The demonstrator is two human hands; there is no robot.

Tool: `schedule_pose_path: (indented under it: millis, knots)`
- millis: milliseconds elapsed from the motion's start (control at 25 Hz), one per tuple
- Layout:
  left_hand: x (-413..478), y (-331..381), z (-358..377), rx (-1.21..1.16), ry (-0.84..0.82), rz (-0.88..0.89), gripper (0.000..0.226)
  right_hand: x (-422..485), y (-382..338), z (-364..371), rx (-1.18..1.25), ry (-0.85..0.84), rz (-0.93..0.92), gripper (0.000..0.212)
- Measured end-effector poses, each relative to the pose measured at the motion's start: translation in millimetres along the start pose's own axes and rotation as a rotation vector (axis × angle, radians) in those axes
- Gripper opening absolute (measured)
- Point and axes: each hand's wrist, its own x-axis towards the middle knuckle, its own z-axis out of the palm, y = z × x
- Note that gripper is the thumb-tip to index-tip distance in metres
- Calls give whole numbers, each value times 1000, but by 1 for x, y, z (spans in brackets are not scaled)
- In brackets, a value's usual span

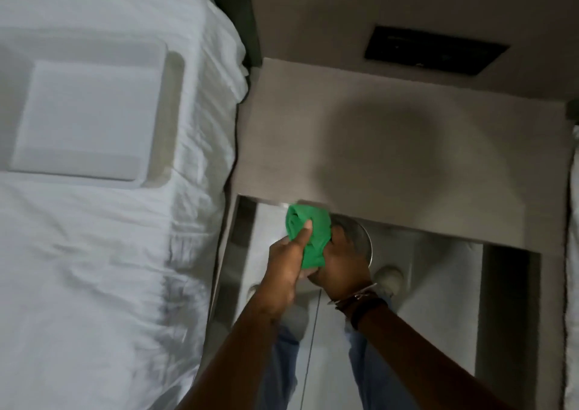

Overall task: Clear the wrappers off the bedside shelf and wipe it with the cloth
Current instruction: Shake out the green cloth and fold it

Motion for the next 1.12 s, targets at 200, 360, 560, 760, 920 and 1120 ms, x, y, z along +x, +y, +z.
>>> schedule_pose_path:
  millis: [200,360,560,760,920,1120]
  knots:
    - [-67,109,-27,-107,-208,110,46,9,-60,-108,31,197,-68,41]
    - [-168,189,-38,-144,-320,222,56,-10,-121,-215,-53,331,-265,41]
    - [-243,241,-41,103,-266,502,29,-22,-127,-293,687,295,-300,60]
    - [-305,312,8,403,-175,469,22,-12,-99,-371,1387,-72,-209,61]
    - [-331,338,89,518,-135,226,13,1,-5,-406,1405,185,252,66]
    - [-325,328,76,270,-245,38,17,9,37,-382,1212,24,760,125]
